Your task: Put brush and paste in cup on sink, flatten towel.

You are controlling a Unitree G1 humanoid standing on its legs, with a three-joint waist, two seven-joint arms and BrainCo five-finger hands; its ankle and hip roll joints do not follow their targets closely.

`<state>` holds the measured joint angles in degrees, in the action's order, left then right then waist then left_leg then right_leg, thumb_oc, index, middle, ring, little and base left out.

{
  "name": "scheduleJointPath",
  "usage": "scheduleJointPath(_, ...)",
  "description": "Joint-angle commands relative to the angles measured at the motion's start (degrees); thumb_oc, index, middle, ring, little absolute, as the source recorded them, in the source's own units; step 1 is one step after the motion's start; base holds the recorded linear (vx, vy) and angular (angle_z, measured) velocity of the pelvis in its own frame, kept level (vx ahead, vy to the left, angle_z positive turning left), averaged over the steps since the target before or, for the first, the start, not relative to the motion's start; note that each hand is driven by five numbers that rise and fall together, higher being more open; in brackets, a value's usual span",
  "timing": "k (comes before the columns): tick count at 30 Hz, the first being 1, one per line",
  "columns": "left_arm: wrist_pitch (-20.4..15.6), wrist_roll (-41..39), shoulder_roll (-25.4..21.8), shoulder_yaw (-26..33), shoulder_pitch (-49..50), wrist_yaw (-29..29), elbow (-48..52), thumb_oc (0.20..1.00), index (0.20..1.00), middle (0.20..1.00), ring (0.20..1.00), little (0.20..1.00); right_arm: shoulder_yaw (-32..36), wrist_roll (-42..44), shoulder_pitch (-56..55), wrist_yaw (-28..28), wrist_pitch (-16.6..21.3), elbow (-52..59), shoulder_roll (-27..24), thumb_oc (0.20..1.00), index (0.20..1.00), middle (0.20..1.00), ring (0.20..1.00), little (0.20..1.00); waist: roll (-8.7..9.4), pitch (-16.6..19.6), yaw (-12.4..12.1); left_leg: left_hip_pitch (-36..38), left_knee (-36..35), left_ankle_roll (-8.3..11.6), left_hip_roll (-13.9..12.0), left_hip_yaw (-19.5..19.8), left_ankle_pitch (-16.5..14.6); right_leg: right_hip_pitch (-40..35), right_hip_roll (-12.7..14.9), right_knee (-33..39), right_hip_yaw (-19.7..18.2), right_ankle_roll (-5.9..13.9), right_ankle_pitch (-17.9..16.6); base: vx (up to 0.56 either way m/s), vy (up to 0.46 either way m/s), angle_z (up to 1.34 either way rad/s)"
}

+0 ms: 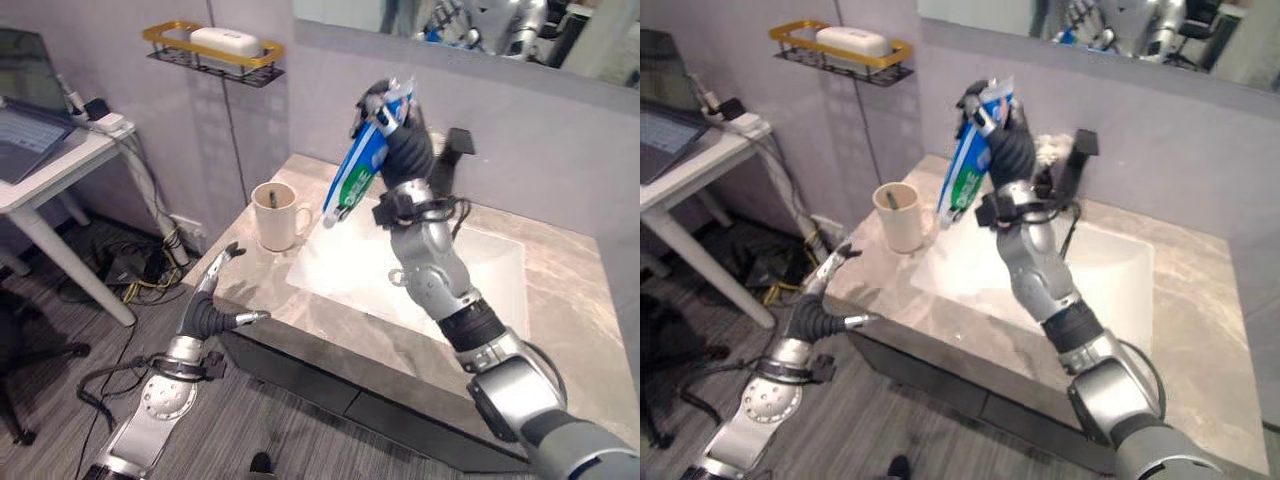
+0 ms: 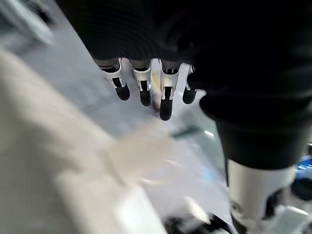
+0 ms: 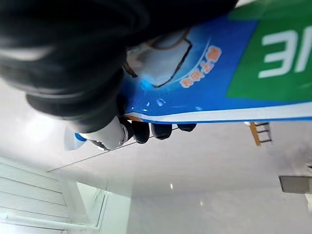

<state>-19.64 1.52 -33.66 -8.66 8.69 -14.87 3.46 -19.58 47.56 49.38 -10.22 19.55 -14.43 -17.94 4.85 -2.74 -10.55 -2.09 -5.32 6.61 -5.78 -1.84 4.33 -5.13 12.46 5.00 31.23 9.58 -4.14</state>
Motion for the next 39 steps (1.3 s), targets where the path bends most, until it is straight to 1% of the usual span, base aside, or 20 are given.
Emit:
scheduleJointPath(1, -2.66, -3.02, -6.09, 2.53, 2.08, -0.49, 1.46, 1.0, 1.0, 1.0, 1.0, 1.0, 4.07, -3.57, 9.83, -2.81, 5.26, -1.01, -4.74, 0.2, 0.2, 0.2, 0.2, 0.2, 3.62, 0.54, -4.32, -2.89, 0.32, -0.94, 2.07, 2.33, -0.8, -2.31, 6.73, -0.86, 1.81, 4.57, -7.07, 0.03, 0.016, 0.49)
scheduleJointPath(3, -2.72, -4.53, -5.71, 4.39, 4.41, -0.45, -0.21, 1.0, 1.0, 1.0, 1.0, 1.0, 4.63, -4.9, 10.4, -3.64, 5.69, -1.66, -7.44, 0.2, 0.2, 0.2, 0.2, 0.2, 3.96, 0.0, -5.92, -4.0, 0.32, -1.02, 2.3, 3.32, -0.52, -2.25, 6.7, -0.76, 3.01, 4.75, -7.26, 0.03, 0.014, 0.39)
scheduleJointPath(4, -2.73, -4.58, -5.71, 4.41, 4.41, -0.41, -0.19, 1.0, 1.0, 1.0, 1.0, 1.0, 4.61, -4.91, 10.43, -3.67, 5.7, -1.68, -7.44, 0.2, 0.2, 0.2, 0.2, 0.2, 3.95, 0.02, -5.88, -4.05, 0.32, -1.02, 2.31, 3.36, -0.51, -2.23, 6.69, -0.74, 3.05, 4.75, -7.27, 0.03, 0.007, 0.29)
scheduleJointPath(5, -2.81, -5.91, -5.76, 5.74, 5.88, -0.16, -2.42, 1.0, 1.0, 1.0, 1.0, 1.0, 5.14, -6.0, 11.21, -4.47, 5.99, -2.54, -10.02, 0.2, 0.2, 0.2, 0.2, 0.2, 4.25, -0.61, -7.55, -5.11, 0.32, -1.01, 2.56, 4.16, -0.22, -2.04, 6.49, -0.68, 3.89, 4.93, -7.58, 0.03, 0.012, 0.31)
scheduleJointPath(6, -2.74, -6.75, -5.71, 6.15, 6.34, 0.55, -3.09, 1.0, 1.0, 1.0, 1.0, 1.0, 5.2, -6.75, 11.76, -4.66, 5.88, -3.18, -11.4, 0.2, 0.2, 0.2, 0.2, 0.2, 4.37, -0.85, -8.19, -5.63, 0.32, -1.0, 2.65, 4.55, -0.06, -1.88, 6.46, -0.59, 4.25, 4.98, -7.66, 0.11, -0.029, 0.29)
scheduleJointPath(7, -2.76, -8.0, -5.47, 6.66, 6.66, 0.96, -3.77, 1.0, 1.0, 1.0, 1.0, 1.0, 5.32, -7.12, 12.18, -5.2, 5.85, -3.88, -12.24, 0.2, 0.2, 0.2, 0.2, 0.2, 4.68, -0.74, -8.59, -5.71, 0.32, -0.69, 2.42, 5.06, -1.12, -2.24, 5.92, -0.3, 3.8, 5.33, -6.77, 0.11, -0.031, 0.36)
scheduleJointPath(8, -2.62, -10.56, -4.64, 7.18, 7.05, 1.55, -4.83, 1.0, 1.0, 1.0, 1.0, 1.0, 5.13, -7.85, 12.93, -5.7, 5.69, -4.49, -13.08, 0.2, 0.2, 0.2, 0.2, 0.2, 4.92, -0.87, -9.17, -6.07, 0.32, -0.57, 2.45, 5.35, -1.06, -2.17, 5.73, -0.28, 4.06, 5.37, -6.77, 0.11, -0.034, 0.25)
scheduleJointPath(9, -2.6, -12.57, -4.01, 7.51, 6.88, 2.08, -5.89, 1.0, 1.0, 1.0, 1.0, 1.0, 4.53, -8.51, 13.9, -5.86, 5.57, -5.54, -13.96, 0.2, 0.2, 0.2, 0.2, 0.2, 5.11, -1.03, -9.43, -6.67, 0.32, -0.5, 2.56, 5.71, -0.86, -1.88, 5.74, -0.27, 4.34, 5.39, -6.93, 0.06, 0.016, 0.26)
scheduleJointPath(10, -2.35, -13.46, -3.77, 7.33, 6.3, 2.76, -6.6, 1.0, 1.0, 1.0, 1.0, 1.0, 4.17, -9.49, 15.17, -6.36, 5.38, -6.96, -16.16, 0.2, 0.2, 0.2, 0.2, 0.2, 5.37, -1.35, -9.85, -7.82, 0.32, -0.29, 2.88, 6.29, -0.5, -1.58, 5.72, -0.24, 5.15, 5.42, -7.01, 0.04, 0.011, 0.26)
scheduleJointPath(13, -2.29, -13.05, -3.72, 6.5, 5.13, 3.3, -6.5, 1.0, 1.0, 1.0, 1.0, 1.0, 3.99, -10.83, 16.18, -7.1, 5.35, -7.97, -17.78, 0.2, 0.2, 0.2, 0.2, 0.2, 5.88, -1.96, -10.14, -9.04, 0.32, -0.26, 3.09, 7.02, -0.33, -1.02, 5.53, -0.29, 5.75, 5.42, -7.27, 0.04, 0.01, 0.25)
scheduleJointPath(16, -2.1, -12.56, -3.38, 4.3, 3.02, 3.26, -7.16, 1.0, 1.0, 1.0, 1.0, 1.0, 4.31, -10.47, 16.1, -7.53, 5.63, -8.01, -17.51, 0.2, 0.2, 0.2, 0.2, 0.2, 6.14, -2.63, -10.13, -9.53, 0.32, -0.44, 3.37, 7.23, -0.33, -0.54, 5.55, -0.47, 5.75, 5.42, -7.26, 0.04, 0.011, 0.06)
scheduleJointPath(18, -1.7, -11.73, -3.17, 2.65, 1.84, 3.25, -7.43, 1.0, 1.0, 1.0, 1.0, 1.0, 4.81, -9.66, 15.43, -7.6, 5.9, -7.35, -16.24, 0.2, 0.2, 0.2, 0.2, 0.2, 6.21, -3.2, -9.88, -9.51, 0.32, -0.72, 3.55, 7.26, -0.5, -0.12, 5.69, -1.21, 5.54, 5.42, -7.13, 0.02, 0.012, 0.0)
scheduleJointPath(22, -1.37, -11.19, -3.17, 1.45, 1.05, 3.37, -7.69, 1.0, 1.0, 1.0, 1.0, 1.0, 4.95, -9.29, 14.53, -7.28, 6.03, -6.12, -14.5, 0.2, 0.2, 0.2, 0.2, 0.2, 6.17, -3.7, -9.42, -9.11, 0.32, -1.04, 3.68, 6.83, -0.76, 0.22, 5.88, -2.06, 5.08, 5.38, -6.9, 0.01, 0.006, -0.02)
scheduleJointPath(34, -1.29, -9.89, -2.96, -0.03, -0.69, 1.53, -9.1, 1.0, 1.0, 1.0, 1.0, 1.0, 4.78, -10.46, 11.5, -7.48, 6.28, -3.93, -10.05, 0.2, 0.2, 0.2, 0.2, 0.2, 5.63, -4.31, -8.76, -8.67, 0.32, -1.45, 3.81, 6.59, -0.96, 0.5, 5.92, -2.42, 4.8, 5.4, -6.7, 0.01, -0.002, -0.02)
scheduleJointPath(39, -1.21, -9.48, -2.87, -0.84, -0.91, 1.25, -9.28, 1.0, 1.0, 1.0, 1.0, 1.0, 4.11, -10.21, 11.56, -7.4, 5.8, -4.79, -8.85, 0.2, 0.2, 0.2, 0.2, 0.2, 5.75, -4.51, -8.49, -8.67, 0.32, -1.5, 3.72, 6.62, -0.95, 0.59, 5.76, -2.34, 4.76, 5.37, -6.7, 0.0, 0.0, 0.0)
